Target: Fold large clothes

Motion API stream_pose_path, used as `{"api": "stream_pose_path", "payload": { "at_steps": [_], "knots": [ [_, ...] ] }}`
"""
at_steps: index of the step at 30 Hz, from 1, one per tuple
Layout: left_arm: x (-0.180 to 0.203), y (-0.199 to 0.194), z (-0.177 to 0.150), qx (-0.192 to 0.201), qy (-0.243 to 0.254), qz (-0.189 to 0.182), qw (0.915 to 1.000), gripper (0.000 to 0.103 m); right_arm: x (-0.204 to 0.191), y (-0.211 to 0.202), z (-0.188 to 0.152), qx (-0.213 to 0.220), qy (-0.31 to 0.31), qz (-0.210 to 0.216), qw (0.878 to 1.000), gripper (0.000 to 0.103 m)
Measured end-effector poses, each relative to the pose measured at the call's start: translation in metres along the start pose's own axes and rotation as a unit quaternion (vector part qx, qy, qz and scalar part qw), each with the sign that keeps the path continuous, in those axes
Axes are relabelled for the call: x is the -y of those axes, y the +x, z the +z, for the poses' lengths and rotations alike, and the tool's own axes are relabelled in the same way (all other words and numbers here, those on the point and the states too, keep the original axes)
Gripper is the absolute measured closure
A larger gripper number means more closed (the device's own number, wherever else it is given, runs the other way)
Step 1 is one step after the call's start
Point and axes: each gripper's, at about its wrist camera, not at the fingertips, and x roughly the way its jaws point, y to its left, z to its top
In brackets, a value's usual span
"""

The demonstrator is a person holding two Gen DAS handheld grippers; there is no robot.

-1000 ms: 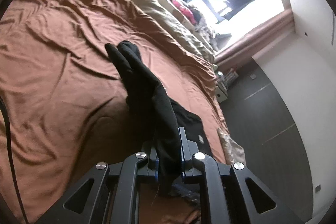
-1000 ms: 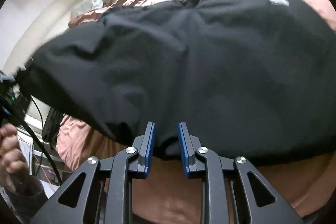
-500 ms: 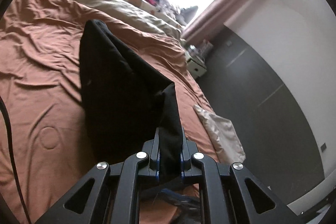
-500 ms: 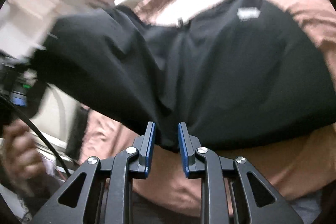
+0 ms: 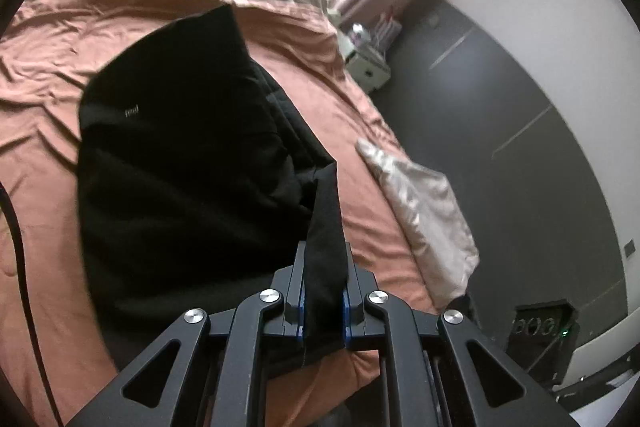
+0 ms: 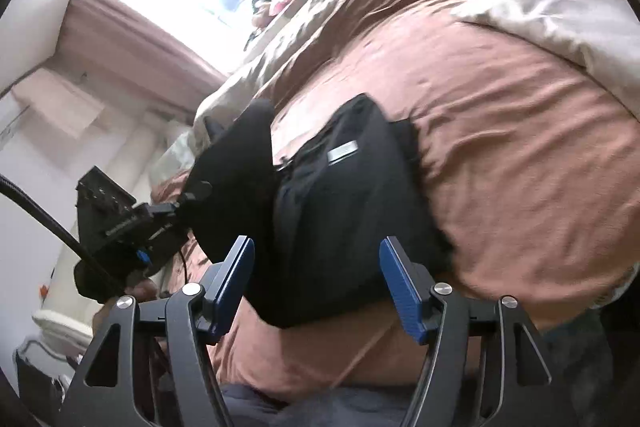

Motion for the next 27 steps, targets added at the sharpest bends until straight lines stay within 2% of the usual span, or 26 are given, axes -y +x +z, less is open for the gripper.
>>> {"api": "stream_pose_path", "payload": {
  "at_steps": [6,14,16,18,20,22,24,27],
  "knots": [
    [0.022,0.057,-0.020,-0.065,0.018,0.006,0.9977,0.091,0.016,-0.014,-0.005,0.000,0.029,-0.010,1.000,0.039],
    [0.041,0.077,-0.038,-0.097,0.052,0.013,0.9938,0.090,0.031,-0.025,0.000,-0.001,0.042,-0.010,0.999,0.040],
    [0.043,0.080,-0.040,-0.109,0.050,0.011,0.9928,0.078,0.032,-0.022,0.000,-0.006,0.043,-0.007,0.999,0.040],
    [0.040,0.075,-0.038,-0.113,0.034,-0.019,0.9928,0.066,0.032,-0.015,0.001,-0.013,0.046,-0.002,0.999,0.040],
    [0.038,0.064,-0.036,-0.111,0.028,-0.052,0.9921,0.060,0.029,-0.004,0.001,-0.021,0.043,0.004,0.999,0.040],
    [0.037,0.047,-0.034,-0.096,0.039,-0.045,0.9936,0.039,0.023,0.005,0.002,-0.028,0.037,0.007,0.999,0.040],
    [0.030,0.031,-0.031,-0.076,0.038,-0.027,0.9960,0.034,0.017,0.015,0.002,-0.034,0.032,0.011,0.999,0.040],
    [0.008,0.012,-0.027,-0.064,0.022,-0.005,0.9977,0.034,0.009,0.036,0.006,-0.046,0.024,0.016,0.999,0.040]
  ]
}}
